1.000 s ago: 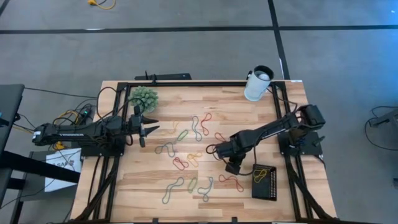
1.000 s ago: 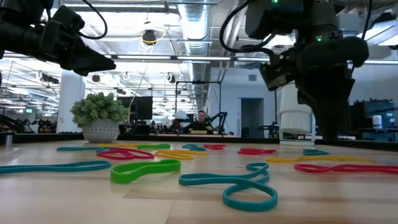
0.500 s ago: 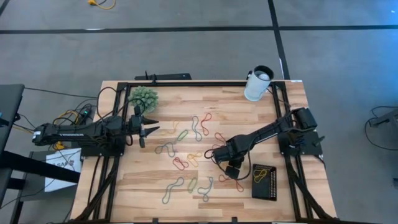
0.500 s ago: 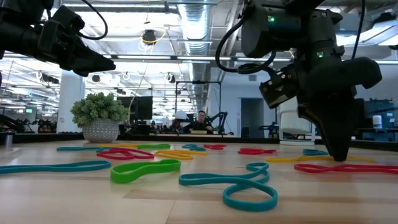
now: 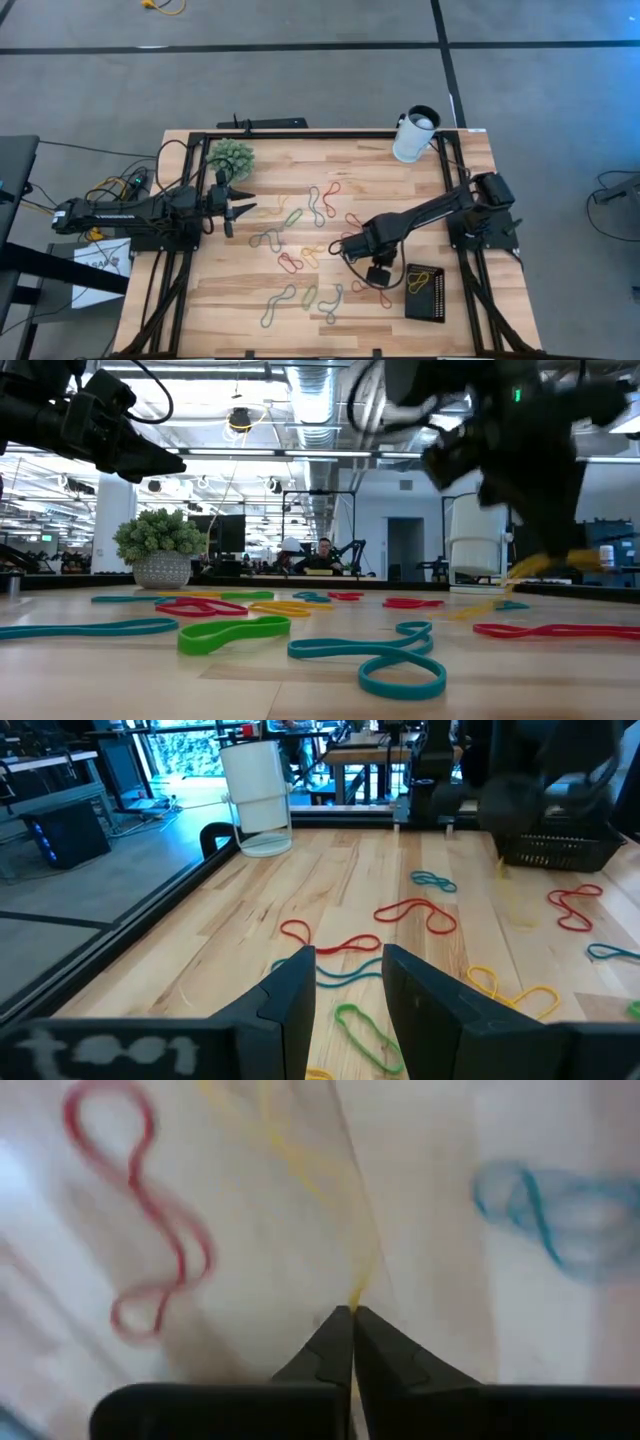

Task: Pick and place items into bin
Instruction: Put the bottom right yellow rubberband into the black basket

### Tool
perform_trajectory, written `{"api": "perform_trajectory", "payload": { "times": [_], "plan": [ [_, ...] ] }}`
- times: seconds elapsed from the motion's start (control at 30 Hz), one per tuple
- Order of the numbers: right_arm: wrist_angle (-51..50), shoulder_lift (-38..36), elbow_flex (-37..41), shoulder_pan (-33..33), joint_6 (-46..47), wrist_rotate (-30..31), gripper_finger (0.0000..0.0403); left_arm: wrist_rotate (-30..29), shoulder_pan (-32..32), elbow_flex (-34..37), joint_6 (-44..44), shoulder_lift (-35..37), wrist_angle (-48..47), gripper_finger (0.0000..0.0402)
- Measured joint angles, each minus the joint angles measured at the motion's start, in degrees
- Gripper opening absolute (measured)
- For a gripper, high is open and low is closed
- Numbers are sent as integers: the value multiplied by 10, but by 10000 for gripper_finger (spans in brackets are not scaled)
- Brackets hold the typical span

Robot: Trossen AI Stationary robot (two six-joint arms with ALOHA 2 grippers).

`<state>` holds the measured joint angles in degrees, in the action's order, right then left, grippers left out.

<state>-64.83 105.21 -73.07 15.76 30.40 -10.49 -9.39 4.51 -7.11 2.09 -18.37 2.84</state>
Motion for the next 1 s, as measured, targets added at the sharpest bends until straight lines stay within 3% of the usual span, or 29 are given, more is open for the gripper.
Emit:
{"api": "perform_trajectory", "payload": {
  "times": [0.2,0.37,0.57,0.8,1.0],
  "plan": [
    [-252,-7,-131,33,122,14,1,0,0,0,0,0,-6,109],
    [-175,-68,-153,81,206,-28,1,1,0,0,-9,0,-10,109],
    [-249,-121,-140,163,355,-33,1,0,0,0,-17,0,-21,109],
    [-248,-178,-128,266,545,19,0,0,0,0,-19,0,-19,109],
    [-250,-169,-129,326,600,79,0,0,0,0,-19,0,-19,109]
  ]
}}
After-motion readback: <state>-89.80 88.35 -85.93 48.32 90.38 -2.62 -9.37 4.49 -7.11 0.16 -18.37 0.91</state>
